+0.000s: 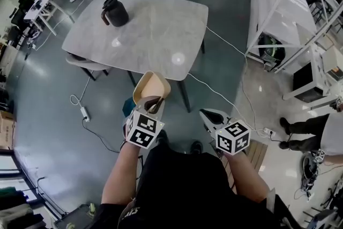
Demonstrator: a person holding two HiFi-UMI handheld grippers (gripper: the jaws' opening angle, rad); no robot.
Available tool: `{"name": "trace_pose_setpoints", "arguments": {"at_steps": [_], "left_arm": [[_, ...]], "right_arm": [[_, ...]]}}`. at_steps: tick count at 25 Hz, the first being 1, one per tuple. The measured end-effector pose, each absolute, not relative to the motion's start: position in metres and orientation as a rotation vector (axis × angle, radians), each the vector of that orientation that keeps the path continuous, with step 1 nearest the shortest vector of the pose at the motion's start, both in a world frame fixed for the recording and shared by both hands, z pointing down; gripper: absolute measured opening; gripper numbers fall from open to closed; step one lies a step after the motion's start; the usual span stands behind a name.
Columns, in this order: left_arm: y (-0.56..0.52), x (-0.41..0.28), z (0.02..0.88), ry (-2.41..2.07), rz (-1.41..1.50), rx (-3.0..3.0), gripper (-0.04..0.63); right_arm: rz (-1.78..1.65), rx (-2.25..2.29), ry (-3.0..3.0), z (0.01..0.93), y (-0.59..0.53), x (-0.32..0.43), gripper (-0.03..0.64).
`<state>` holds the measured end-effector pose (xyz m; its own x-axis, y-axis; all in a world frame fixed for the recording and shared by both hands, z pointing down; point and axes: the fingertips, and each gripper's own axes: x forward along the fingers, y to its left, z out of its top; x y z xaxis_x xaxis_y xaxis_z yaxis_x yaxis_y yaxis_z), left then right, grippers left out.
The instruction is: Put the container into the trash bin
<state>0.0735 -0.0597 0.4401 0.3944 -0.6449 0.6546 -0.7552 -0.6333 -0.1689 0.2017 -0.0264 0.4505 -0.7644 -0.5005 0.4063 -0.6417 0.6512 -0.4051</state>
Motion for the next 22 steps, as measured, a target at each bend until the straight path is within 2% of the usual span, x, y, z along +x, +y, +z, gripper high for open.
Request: {"name": "trace_pose_setpoints", "arguments": {"at_steps": [7,16,22], "left_arm": [[-0.045,-0.024,0.453,-1.326,1.010,2.441,0.025],[-0.020,-0.214,0.461,-1.327,0.982,2.415,0.025],[0.002,-0.277,0.490,-1.241,0.972,2.372,0.025]], "right_arm": [[0.756,0.874,-2.587,0.455,-0.023,0.120,-0.005],[0.795,0.837,-2.581,0.454,-0.017,-0.081,-0.005],[0.805,0.825,-2.540,0.459,0.001,-0.149,-0.005]]}}
